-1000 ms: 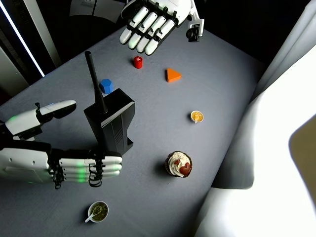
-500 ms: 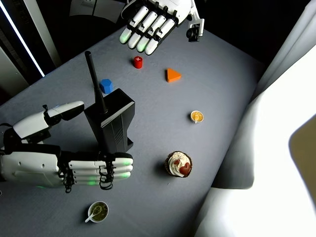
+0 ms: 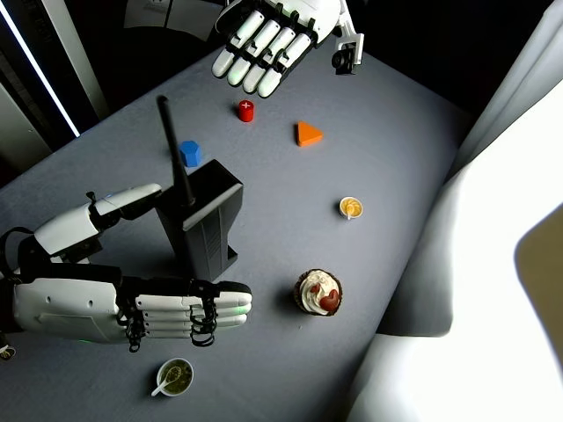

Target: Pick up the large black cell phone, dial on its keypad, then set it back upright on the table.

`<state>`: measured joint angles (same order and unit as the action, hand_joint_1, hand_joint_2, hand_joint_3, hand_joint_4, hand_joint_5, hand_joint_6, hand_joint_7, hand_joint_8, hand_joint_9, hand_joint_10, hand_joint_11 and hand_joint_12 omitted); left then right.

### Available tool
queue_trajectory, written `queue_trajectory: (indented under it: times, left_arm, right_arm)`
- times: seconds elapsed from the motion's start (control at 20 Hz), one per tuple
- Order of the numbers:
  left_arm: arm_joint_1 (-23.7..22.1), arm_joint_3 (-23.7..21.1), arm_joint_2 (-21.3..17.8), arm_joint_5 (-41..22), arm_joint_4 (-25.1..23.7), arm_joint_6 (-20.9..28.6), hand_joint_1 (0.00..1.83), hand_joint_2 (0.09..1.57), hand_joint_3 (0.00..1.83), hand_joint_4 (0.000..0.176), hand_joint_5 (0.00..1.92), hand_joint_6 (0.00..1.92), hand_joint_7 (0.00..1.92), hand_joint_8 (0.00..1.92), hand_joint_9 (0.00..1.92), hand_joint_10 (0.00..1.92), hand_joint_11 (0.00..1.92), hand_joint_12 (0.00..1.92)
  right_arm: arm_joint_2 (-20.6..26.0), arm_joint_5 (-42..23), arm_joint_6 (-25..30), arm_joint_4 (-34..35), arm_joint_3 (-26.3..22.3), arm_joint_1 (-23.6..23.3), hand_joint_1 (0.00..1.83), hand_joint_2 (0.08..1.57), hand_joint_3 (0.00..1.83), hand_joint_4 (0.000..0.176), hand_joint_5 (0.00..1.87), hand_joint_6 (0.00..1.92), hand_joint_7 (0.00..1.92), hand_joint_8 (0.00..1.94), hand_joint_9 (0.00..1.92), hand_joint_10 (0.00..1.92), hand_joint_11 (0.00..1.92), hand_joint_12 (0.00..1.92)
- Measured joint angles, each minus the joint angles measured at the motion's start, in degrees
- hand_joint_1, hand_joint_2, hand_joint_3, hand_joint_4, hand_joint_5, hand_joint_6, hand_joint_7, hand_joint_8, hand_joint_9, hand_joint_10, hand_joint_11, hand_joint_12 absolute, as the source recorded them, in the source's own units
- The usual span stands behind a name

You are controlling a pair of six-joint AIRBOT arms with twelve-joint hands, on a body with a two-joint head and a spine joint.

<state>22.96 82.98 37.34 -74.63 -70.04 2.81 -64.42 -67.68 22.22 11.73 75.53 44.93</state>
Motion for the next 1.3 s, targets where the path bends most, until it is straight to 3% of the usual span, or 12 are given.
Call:
queue_trajectory:
  times: [0.4,0.5,0.65,0.7,0.8,0.85,0.9,0.95,1.0,1.05,1.25,1.3]
  left_arm:
    - [-0.5,0.0,0.0,0.0,0.2,0.0,0.07,1.20,0.00,0.033,0.20,0.00,0.16,0.00,0.12,0.00,0.00,0.19]
    - [-0.5,0.0,0.0,0.0,0.2,0.0,0.07,1.19,0.00,0.033,0.20,0.00,0.15,0.00,0.12,0.00,0.00,0.21]
    - [-0.5,0.0,0.0,0.0,0.2,0.0,0.08,1.19,0.00,0.030,0.21,0.00,0.17,0.00,0.14,0.00,0.00,0.26]
    - [-0.5,0.2,0.1,0.0,0.1,0.0,0.09,1.19,0.00,0.027,0.19,0.00,0.15,0.00,0.13,0.00,0.00,0.20]
    - [-0.5,0.2,0.1,0.0,0.2,0.0,0.10,1.19,0.00,0.029,0.19,0.00,0.15,0.00,0.12,0.00,0.00,0.18]
    - [-0.5,0.2,0.1,0.0,0.1,0.0,0.07,1.20,0.00,0.030,0.18,0.00,0.15,0.00,0.12,0.00,0.00,0.18]
    - [-0.5,0.2,0.1,0.0,0.2,0.0,0.08,1.20,0.00,0.029,0.18,0.00,0.15,0.00,0.12,0.00,0.00,0.16]
    - [-0.6,0.2,0.1,0.0,0.2,0.0,0.09,1.20,0.00,0.029,0.18,0.00,0.14,0.00,0.11,0.00,0.00,0.13]
    - [-0.6,0.2,0.1,-0.1,0.2,0.1,0.08,1.21,0.00,0.032,0.15,0.00,0.11,0.00,0.08,0.00,0.00,0.06]
    - [-0.6,0.2,0.1,0.0,0.2,0.1,0.10,1.20,0.00,0.034,0.16,0.00,0.13,0.00,0.09,0.00,0.00,0.10]
    - [-0.7,0.2,0.1,0.0,0.2,0.3,0.06,1.21,0.00,0.045,0.16,0.00,0.13,0.00,0.10,0.00,0.00,0.14]
    - [-0.7,0.3,0.1,0.0,0.2,0.3,0.10,1.20,0.00,0.039,0.16,0.00,0.13,0.00,0.09,0.00,0.00,0.13]
  right_arm:
    - [-0.5,0.3,0.0,-0.9,0.2,-0.6,0.68,1.04,0.01,0.000,0.05,0.00,0.03,0.00,0.05,0.01,0.00,0.32]
    - [-0.5,0.3,0.0,-1.3,0.2,-0.7,0.67,1.02,0.00,0.000,0.09,0.01,0.07,0.01,0.10,0.01,0.00,0.45]
    - [-0.5,0.5,0.0,-1.8,-0.1,-1.2,0.94,1.00,0.00,0.000,0.28,0.02,0.27,0.02,0.26,0.02,0.00,0.84]
    - [-0.5,0.4,0.0,-1.8,-0.2,-1.2,1.01,1.02,0.00,0.000,0.34,0.01,0.35,0.01,0.37,0.03,0.06,0.99]
    - [-0.5,0.8,0.0,-2.3,-0.4,-1.6,1.08,1.11,0.01,0.000,0.44,0.01,0.50,0.02,0.56,0.05,0.20,1.08]
    - [-0.5,0.9,0.0,-2.7,-0.5,-1.7,1.18,1.11,0.00,0.000,0.60,0.03,0.66,0.03,0.78,0.11,0.42,1.08]
    - [-0.5,0.9,0.0,-2.5,-0.8,-1.9,1.33,1.13,0.00,0.000,0.73,0.89,0.87,0.84,0.99,0.91,0.69,1.04]
    - [-0.5,1.0,0.0,-2.5,-0.9,-1.9,1.36,1.14,0.00,0.000,0.76,1.02,0.88,1.11,0.99,1.16,0.80,1.07]
    - [-0.5,0.8,-0.4,-2.4,-1.2,-2.1,1.36,1.16,0.00,0.000,0.83,0.94,0.86,1.20,0.88,1.35,0.85,1.17]
    - [-0.4,0.8,-0.2,-2.8,-1.2,-2.1,1.37,1.15,0.00,0.000,0.92,0.84,0.87,1.21,0.86,1.38,0.88,1.23]
    - [-0.4,0.8,-0.3,-3.0,-1.6,-2.1,1.37,1.16,0.00,0.000,0.94,0.83,0.82,1.26,0.85,1.40,0.88,1.26]
    - [-0.4,0.8,-0.3,-3.0,-1.6,-2.1,1.46,1.13,0.00,0.000,0.96,0.73,0.84,1.17,0.86,1.28,0.84,1.56]
